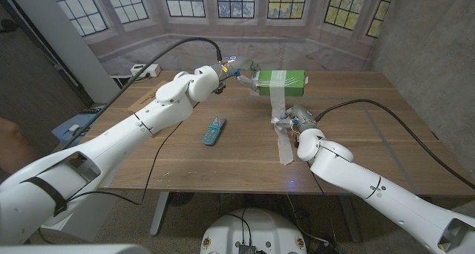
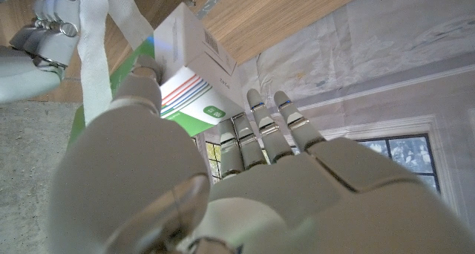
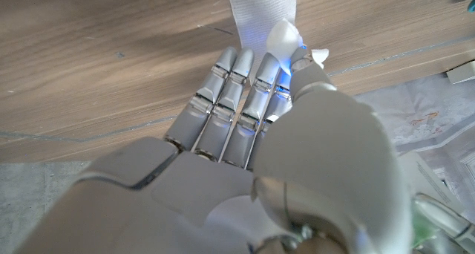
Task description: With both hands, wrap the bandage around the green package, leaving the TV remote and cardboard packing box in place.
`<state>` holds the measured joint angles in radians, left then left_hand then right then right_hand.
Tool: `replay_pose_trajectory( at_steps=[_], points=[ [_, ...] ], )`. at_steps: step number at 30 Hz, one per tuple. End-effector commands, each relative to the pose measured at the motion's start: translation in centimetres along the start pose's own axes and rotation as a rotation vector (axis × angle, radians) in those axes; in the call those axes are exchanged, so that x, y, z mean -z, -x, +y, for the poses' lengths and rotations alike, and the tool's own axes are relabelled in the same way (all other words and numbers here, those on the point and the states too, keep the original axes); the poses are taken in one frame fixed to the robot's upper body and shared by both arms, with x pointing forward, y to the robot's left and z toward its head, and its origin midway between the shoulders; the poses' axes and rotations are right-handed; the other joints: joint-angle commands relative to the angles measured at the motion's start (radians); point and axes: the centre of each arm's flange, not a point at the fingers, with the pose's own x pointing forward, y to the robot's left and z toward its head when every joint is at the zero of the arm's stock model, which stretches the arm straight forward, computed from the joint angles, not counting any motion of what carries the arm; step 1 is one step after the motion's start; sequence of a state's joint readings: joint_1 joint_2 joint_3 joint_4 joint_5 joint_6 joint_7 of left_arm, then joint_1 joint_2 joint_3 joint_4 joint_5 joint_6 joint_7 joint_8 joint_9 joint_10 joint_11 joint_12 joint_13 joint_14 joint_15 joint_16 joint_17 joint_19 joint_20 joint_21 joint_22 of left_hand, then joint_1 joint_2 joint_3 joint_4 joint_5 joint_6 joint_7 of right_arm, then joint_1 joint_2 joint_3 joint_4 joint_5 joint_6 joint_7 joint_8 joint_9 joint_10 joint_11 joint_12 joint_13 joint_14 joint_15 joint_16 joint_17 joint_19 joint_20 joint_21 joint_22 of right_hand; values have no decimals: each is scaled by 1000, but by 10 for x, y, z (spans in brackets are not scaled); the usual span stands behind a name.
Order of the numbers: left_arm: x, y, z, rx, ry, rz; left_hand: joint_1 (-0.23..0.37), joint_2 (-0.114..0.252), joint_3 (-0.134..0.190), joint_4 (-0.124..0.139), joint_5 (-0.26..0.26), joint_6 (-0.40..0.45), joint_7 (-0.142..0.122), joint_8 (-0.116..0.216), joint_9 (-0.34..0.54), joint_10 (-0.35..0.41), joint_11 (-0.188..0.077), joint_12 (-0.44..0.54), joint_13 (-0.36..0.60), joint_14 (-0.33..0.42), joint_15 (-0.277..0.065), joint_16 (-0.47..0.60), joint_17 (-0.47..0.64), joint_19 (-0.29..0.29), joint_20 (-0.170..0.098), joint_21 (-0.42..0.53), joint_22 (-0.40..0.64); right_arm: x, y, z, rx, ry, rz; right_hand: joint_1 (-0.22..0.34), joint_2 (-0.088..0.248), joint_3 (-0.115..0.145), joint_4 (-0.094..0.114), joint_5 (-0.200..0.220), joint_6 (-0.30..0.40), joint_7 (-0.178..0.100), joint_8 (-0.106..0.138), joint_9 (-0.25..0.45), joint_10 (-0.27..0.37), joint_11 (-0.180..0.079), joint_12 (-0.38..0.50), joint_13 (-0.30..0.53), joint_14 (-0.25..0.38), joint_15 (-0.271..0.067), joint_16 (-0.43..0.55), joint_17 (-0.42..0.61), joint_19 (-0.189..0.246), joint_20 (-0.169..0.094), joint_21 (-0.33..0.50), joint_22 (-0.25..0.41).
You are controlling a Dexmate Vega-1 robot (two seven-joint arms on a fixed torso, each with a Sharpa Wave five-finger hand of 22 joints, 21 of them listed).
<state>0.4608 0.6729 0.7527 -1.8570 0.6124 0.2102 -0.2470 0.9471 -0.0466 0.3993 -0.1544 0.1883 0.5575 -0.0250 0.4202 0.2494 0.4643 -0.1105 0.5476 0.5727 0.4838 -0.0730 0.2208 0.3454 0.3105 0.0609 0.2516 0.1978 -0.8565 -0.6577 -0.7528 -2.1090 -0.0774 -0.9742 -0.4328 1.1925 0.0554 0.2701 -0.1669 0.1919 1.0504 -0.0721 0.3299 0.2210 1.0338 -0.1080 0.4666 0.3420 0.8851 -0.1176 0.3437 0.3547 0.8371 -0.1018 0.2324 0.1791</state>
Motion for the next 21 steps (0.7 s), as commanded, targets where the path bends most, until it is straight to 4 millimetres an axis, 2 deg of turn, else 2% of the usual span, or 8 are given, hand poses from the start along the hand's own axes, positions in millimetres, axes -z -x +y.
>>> replay_pose_trajectory(
  at_steps=[1, 21],
  points=[
    [2, 5, -8, 35, 19, -3, -7, 66, 2, 8, 5, 58, 17, 113, 1, 4, 3, 3, 4, 2, 3, -4, 5, 0, 1, -2, 4, 9, -15, -5, 1, 0, 19, 15, 0, -1, 2, 4, 9, -12, 4, 5, 2, -6, 4, 1, 6, -113, -1, 2, 8, -18, 6, 4],
    [-10, 4, -10, 44, 24, -32, -9, 70, -1, 7, 5, 58, 19, 115, 4, 5, 2, 3, 5, 2, 7, -1, 9, -1, 1, -2, 4, 21, -29, -4, 28, -31, 36, 20, 0, -4, 2, 3, 10, -16, 2, 6, 4, -7, 4, 3, 7, -116, -3, 5, 7, -22, 5, 5]
  ],
)
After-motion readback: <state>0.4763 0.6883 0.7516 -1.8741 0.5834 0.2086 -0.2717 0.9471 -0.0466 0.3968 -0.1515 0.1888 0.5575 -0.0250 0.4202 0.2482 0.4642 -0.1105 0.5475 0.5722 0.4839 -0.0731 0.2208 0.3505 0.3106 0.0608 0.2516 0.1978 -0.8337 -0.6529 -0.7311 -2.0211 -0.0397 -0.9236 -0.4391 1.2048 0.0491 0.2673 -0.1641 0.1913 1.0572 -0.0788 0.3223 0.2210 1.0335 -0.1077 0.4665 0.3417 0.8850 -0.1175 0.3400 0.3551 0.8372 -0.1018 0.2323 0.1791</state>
